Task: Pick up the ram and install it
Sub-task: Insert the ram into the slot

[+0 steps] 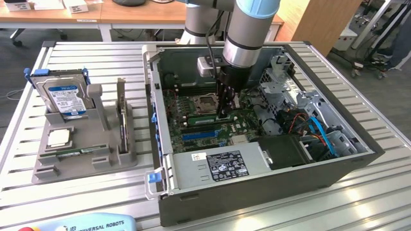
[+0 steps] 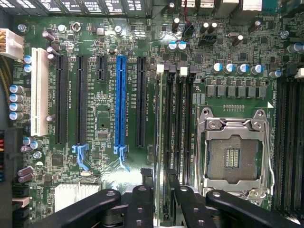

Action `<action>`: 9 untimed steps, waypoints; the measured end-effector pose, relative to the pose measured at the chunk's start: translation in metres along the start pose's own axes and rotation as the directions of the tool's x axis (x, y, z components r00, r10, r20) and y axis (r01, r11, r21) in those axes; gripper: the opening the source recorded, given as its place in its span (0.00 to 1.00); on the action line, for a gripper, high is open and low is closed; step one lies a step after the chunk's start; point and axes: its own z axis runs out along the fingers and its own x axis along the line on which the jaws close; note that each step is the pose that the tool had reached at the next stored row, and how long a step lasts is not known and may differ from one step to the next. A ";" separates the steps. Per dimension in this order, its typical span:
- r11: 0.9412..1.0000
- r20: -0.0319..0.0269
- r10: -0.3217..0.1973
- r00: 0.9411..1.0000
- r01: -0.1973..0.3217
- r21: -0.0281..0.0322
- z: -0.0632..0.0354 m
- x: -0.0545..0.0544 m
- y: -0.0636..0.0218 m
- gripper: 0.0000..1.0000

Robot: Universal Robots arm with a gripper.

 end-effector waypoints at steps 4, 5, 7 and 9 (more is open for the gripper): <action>1.000 0.000 0.000 1.000 0.000 0.000 -0.0067 0.000 0.0003 0.25; 1.000 0.000 0.000 1.000 0.000 0.000 -0.0084 0.000 0.0003 0.25; 1.000 0.000 0.000 1.000 0.000 0.000 -0.0126 0.000 0.0005 0.25; 1.000 0.000 0.000 1.000 0.000 0.000 -0.0167 0.000 0.0006 0.25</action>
